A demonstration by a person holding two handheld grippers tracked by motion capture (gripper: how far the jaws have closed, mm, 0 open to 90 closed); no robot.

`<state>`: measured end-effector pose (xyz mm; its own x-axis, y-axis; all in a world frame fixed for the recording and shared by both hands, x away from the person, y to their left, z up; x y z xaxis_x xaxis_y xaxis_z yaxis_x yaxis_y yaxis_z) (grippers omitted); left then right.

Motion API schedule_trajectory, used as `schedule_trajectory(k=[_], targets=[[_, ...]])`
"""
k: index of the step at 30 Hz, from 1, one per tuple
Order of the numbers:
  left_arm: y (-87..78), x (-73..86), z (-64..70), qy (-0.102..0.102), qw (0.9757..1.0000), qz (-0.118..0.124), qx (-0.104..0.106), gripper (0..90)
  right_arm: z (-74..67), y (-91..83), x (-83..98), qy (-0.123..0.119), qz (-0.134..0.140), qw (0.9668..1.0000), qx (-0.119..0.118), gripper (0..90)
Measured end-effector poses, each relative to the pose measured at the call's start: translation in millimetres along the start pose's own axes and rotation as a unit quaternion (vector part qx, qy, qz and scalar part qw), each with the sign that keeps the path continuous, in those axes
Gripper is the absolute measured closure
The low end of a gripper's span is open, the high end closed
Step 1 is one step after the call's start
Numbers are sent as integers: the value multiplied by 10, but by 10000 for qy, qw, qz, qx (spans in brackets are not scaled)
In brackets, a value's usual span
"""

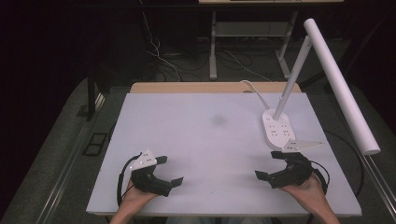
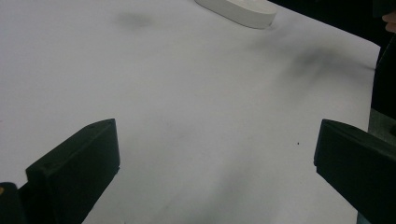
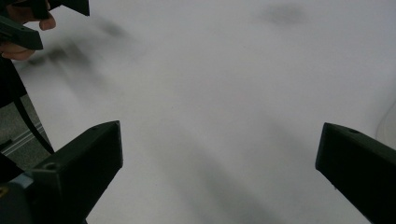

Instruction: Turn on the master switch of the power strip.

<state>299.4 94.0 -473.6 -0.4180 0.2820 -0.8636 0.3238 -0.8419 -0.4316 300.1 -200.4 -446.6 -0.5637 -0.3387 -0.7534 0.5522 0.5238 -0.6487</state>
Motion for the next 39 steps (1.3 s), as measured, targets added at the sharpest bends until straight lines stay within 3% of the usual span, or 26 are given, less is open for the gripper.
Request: schedule_trajectory(k=[12,39], targets=[[1,4,-7,-40,10000,10,-25,0,63,7,-152,-305,-84,9994,114,2],[3,11,-9,-34,10000,-16,-31,0,387,-31,-526,-779,-184,9954,529,2]])
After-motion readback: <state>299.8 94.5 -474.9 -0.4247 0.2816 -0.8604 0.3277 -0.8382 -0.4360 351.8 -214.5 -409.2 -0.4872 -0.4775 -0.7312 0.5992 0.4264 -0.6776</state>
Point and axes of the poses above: each handheld gripper's, and its own axes: y roughly forward along the jaws, x roughly out of its underside, z roughly to its right, the point moved 10 cm from there along y, roughly forward along the jaws, and after that the axes turned 9 degrees about x, right-handed, at the moved point
